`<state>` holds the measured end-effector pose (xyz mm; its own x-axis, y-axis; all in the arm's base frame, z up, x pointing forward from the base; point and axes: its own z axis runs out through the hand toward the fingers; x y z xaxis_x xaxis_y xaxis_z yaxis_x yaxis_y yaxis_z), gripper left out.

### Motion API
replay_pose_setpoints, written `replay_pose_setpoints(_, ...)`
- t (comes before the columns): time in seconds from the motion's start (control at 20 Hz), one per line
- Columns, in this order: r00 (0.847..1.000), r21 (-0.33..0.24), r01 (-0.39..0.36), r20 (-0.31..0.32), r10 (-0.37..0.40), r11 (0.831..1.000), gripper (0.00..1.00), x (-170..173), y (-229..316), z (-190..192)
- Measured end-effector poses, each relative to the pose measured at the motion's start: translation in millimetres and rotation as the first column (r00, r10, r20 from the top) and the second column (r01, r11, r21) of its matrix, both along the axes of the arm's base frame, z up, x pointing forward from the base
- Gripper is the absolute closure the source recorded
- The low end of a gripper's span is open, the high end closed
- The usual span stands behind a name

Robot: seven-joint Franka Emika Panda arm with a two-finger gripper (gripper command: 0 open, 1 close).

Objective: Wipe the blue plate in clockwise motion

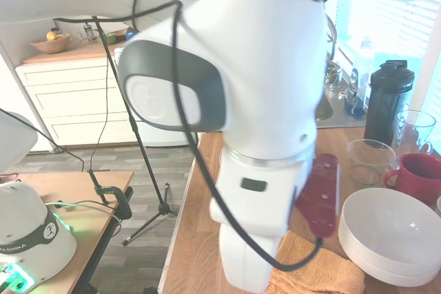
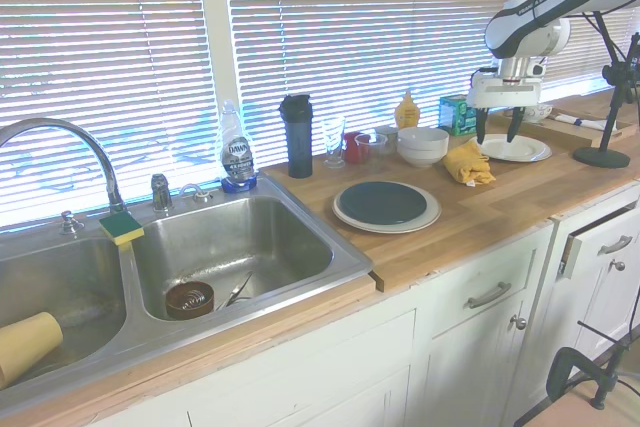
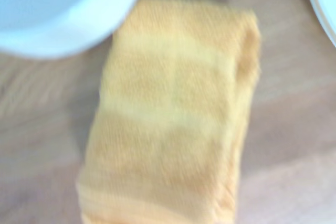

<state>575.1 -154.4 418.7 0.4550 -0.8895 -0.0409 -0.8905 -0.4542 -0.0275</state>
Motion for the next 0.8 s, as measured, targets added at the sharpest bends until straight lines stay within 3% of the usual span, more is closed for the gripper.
replay_pose_setpoints(0.3,0.998,0.070,0.047,-0.033,-0.044,0.996,0.00,31.0,-7.4,-26.5)
replay_pose_setpoints(0.8,0.986,0.172,0.158,-0.082,-0.146,0.972,0.00,48.7,-30.0,-57.1)
